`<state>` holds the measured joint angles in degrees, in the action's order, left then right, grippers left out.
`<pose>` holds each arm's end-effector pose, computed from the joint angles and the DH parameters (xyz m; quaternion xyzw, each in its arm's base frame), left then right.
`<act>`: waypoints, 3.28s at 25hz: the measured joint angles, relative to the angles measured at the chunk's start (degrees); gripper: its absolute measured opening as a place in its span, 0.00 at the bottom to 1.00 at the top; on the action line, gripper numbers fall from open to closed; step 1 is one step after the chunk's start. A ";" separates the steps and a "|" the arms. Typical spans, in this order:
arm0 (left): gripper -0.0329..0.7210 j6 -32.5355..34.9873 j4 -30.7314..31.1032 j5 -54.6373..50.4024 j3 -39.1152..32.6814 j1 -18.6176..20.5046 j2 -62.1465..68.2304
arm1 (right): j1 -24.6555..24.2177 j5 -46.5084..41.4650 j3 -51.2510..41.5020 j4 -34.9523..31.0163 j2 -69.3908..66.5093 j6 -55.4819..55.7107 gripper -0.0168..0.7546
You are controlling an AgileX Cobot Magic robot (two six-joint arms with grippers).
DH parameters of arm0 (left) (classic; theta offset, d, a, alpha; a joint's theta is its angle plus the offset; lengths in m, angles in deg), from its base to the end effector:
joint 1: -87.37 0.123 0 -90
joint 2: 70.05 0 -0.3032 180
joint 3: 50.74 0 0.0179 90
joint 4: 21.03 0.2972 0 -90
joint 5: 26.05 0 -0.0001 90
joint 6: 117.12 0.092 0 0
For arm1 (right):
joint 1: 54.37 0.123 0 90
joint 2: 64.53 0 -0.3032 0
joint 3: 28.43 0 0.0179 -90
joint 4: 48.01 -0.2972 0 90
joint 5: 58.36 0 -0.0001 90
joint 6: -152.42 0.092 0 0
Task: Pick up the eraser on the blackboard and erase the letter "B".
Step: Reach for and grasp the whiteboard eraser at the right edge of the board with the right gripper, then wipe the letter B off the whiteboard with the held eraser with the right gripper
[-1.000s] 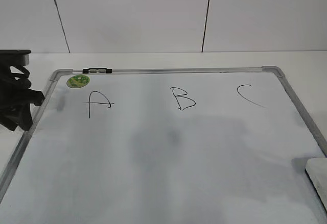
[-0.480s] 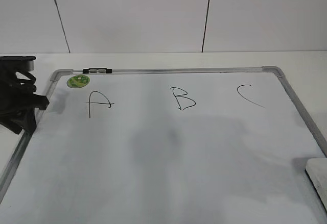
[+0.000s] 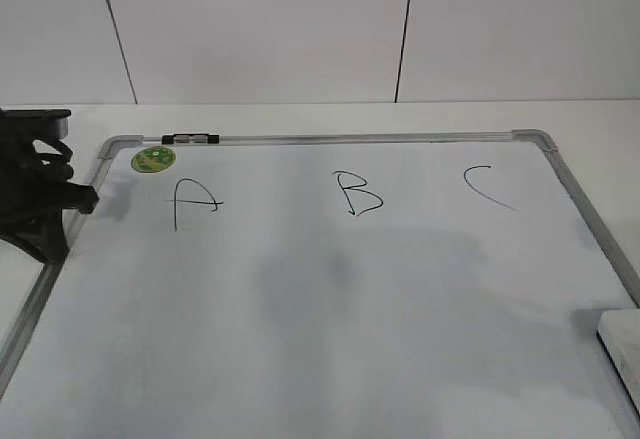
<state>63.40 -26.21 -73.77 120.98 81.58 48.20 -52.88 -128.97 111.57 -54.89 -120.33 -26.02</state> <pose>0.3996 -0.0467 0.1362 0.0263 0.9978 -0.0372 0.0484 0.1483 0.0143 0.2727 0.0137 0.9912 0.0617 0.1165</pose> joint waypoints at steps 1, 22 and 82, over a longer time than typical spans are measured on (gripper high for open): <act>0.10 -0.52 -0.15 -0.10 0.04 0.00 0.00 | 0.00 0.00 0.00 0.00 0.00 0.00 0.75; 0.07 -1.45 -0.92 -0.14 0.04 0.00 0.00 | 0.00 12.83 0.00 2.93 -15.65 0.10 0.89; 0.07 -1.45 -1.14 -0.36 0.13 0.00 0.09 | 0.00 3.63 15.63 4.06 -38.21 2.00 0.72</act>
<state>61.95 -27.34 -74.13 121.11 81.58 48.29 -52.88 -125.34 127.20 -50.83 -158.53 -24.01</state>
